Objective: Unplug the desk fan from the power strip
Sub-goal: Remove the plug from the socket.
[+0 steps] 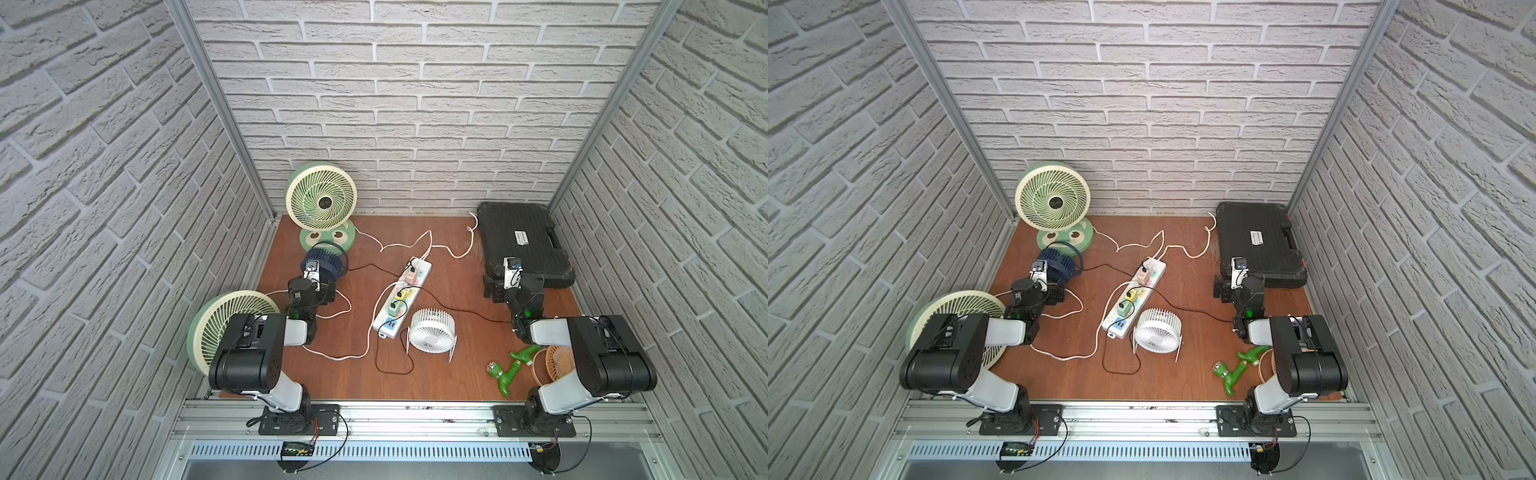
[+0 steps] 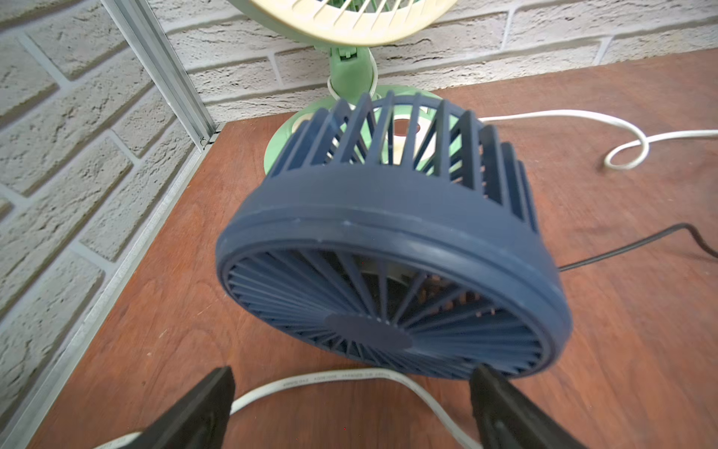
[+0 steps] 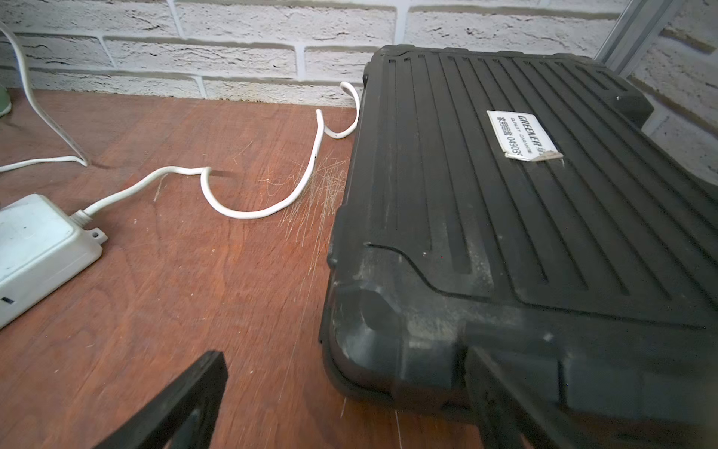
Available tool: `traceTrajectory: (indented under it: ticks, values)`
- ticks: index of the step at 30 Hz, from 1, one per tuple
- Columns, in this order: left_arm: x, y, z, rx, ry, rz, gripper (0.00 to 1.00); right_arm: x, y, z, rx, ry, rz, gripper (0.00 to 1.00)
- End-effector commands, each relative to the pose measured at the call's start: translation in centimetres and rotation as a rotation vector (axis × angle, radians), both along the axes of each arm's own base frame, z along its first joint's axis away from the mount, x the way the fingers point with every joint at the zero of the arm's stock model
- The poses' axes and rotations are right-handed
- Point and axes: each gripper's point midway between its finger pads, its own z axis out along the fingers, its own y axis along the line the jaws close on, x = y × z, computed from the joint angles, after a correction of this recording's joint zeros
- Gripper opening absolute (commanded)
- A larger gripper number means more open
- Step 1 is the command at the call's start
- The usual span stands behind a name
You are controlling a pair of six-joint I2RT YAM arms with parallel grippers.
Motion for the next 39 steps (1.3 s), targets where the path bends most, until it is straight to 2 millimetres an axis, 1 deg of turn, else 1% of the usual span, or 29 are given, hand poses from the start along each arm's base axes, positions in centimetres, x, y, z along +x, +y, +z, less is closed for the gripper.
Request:
traceTrajectory:
  ticks: [1, 21, 25, 26, 29, 32, 35, 38, 39]
  values:
    - [0.9, 0.1, 1.3, 0.002, -0.045, 0.004, 0.98, 0.6, 0.4, 0.8, -0.002, -0.031, 0.02, 1.0]
    - [0.9, 0.1, 1.3, 0.005, -0.045, 0.006, 0.98, 0.5, 0.3, 0.9, -0.003, -0.04, 0.017, 1.0]
    - [0.9, 0.1, 1.3, 0.013, -0.044, 0.01, 0.98, 0.1, 0.4, 2.1, -0.007, -0.053, 0.02, 1.0]
    - [0.8, 0.3, 1.3, 0.02, -0.04, 0.028, 0.98, 0.0, 0.4, 2.9, -0.007, -0.057, 0.019, 1.0]
    - [0.6, 0.8, 2.3, 0.043, -0.043, 0.076, 0.98, -0.1, 1.0, 4.2, 0.003, -0.002, 0.037, 1.0]
    - [0.0, 0.7, 3.4, 0.082, -0.053, 0.097, 0.98, -0.4, 2.2, 5.4, 0.013, 0.062, 0.082, 1.0]
    - [-0.7, 0.2, 5.0, 0.107, -0.059, 0.106, 0.98, -0.7, 3.8, 7.1, 0.014, 0.084, 0.129, 1.0]
    - [-1.3, -0.4, 6.6, 0.1, -0.057, 0.101, 0.98, -0.9, 6.0, 9.0, 0.041, 0.095, 0.206, 1.0]
    - [-1.5, -0.6, 7.5, 0.09, -0.062, 0.106, 0.98, -0.9, 6.7, 9.6, 0.057, 0.105, 0.227, 1.0]
